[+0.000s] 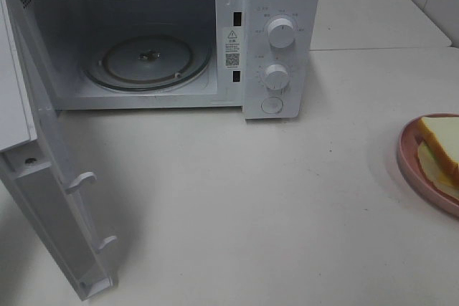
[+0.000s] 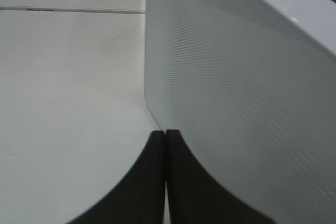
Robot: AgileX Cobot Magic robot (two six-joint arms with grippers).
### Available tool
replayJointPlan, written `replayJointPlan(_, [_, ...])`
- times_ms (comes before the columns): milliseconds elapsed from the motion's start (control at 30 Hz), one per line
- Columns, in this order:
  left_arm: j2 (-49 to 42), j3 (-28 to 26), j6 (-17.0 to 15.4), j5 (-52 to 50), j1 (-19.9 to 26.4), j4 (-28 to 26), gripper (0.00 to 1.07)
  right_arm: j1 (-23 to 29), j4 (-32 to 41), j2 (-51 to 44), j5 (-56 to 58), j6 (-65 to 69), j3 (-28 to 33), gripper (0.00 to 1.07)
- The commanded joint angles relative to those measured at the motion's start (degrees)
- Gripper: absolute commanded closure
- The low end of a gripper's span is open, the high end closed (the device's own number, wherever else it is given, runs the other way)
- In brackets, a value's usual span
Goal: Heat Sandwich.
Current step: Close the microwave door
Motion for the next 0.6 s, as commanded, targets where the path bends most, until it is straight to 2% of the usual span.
replayJointPlan(33, [2.81, 0.11, -0.06, -5.61, -2.46, 0.34, 1.07, -0.17, 0.00, -1.43, -0.69, 0.00, 0.06, 0.46])
replayJointPlan(600, [13.64, 0.11, -0.06, -21.43, -9.57, 0.29, 1.07, -0.17, 0.00, -1.43, -0.69, 0.00, 0.06, 0.46])
